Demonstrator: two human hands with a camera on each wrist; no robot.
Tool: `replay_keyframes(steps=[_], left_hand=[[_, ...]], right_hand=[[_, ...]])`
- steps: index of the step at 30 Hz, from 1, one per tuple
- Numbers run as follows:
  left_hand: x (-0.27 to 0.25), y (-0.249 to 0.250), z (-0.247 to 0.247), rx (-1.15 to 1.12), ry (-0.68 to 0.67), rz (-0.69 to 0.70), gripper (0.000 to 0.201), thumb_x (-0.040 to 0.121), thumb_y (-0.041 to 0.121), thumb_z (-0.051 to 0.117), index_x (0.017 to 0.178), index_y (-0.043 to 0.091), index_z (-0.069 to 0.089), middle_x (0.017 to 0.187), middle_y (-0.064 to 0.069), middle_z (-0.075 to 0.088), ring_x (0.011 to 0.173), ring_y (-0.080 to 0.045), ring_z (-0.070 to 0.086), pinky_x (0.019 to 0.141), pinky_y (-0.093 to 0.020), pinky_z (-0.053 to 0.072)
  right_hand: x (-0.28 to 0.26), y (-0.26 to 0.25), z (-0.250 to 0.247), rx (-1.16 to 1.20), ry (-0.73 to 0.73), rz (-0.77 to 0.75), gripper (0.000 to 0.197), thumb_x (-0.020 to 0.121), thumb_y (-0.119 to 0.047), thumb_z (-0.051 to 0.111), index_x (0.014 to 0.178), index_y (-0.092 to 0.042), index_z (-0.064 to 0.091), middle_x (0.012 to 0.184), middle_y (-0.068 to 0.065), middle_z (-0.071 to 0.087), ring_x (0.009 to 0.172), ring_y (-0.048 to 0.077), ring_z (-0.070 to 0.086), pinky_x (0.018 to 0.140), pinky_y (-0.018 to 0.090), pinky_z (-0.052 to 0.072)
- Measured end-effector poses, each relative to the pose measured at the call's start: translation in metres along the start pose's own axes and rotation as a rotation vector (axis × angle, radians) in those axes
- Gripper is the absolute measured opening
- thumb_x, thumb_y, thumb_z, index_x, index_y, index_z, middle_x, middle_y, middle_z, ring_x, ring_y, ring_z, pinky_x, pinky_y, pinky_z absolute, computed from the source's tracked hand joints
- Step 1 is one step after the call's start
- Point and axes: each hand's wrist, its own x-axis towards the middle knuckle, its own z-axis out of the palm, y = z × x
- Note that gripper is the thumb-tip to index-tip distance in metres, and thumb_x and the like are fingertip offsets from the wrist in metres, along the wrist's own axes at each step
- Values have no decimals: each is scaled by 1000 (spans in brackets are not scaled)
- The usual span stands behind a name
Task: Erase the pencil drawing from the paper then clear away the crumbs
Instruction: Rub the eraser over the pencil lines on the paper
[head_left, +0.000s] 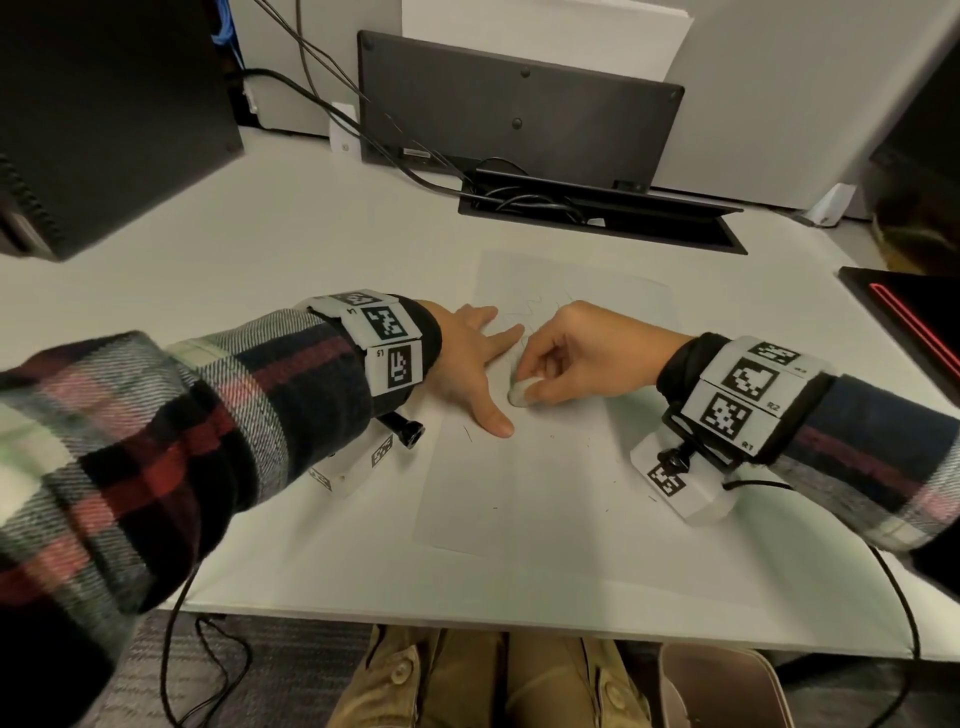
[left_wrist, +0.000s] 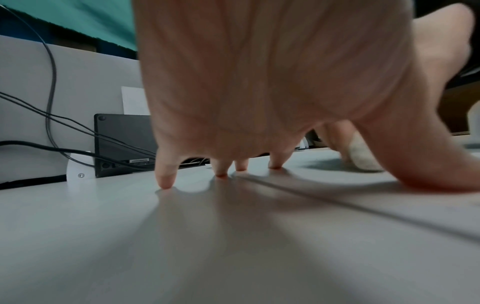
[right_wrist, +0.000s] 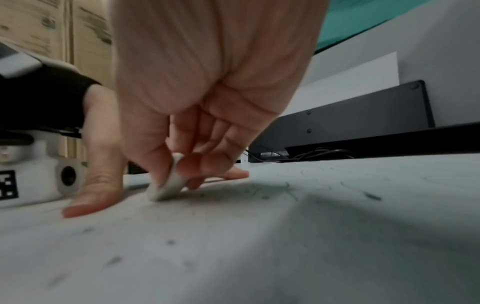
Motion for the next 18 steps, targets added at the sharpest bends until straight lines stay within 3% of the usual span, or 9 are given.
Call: replay_keyframes(steps=[3,7,8,11,15,18], left_hand=[[0,0,0,9,3,-3,119,65,71,62,144,38,-21,153,2,-27,142,-20,-21,115,-46,3],[0,0,-1,21,-4,-15,118,67,71,62,143,37,-22,153,2,-28,142,-19,-21,115,-46,3],[0,1,-1,23,-3,-14,118,67,70,62,143,36,-22,153,3,-28,142,-18,-21,116,-46,3],[-3,-1,-1,7,8,3,119,66,67,65,144,36,-19,154,4,-24,143,-17,-17,117,-47,6],[-5,-2,-3,0,28,12,121,62,65,71,147,36,-11,155,4,-15,145,-18,-3,116,-47,15],[-4,1,-5,4,68,2,120,59,66,72,148,32,-2,152,3,2,141,-20,15,112,-45,27]], right_hand=[[4,2,-3,-87,90,19,16,80,-22,71,89,-9,73,66,-6,64,56,-6,53,55,6,39],[-10,0,1,53,-69,40,19,78,-26,73,91,-13,74,77,2,70,61,1,55,62,17,46],[-13,3,-1,77,-50,51,21,78,-28,72,92,-12,73,80,2,71,63,1,56,63,18,46],[-15,21,-18,34,156,99,22,81,-26,70,95,-10,71,79,-2,67,61,-7,55,60,7,43],[-12,29,-21,-101,104,137,22,80,-32,69,94,-15,70,84,-4,67,64,-1,53,59,7,40],[-9,25,-14,-63,85,112,21,81,-29,70,95,-14,70,87,-2,69,66,2,54,64,12,43]])
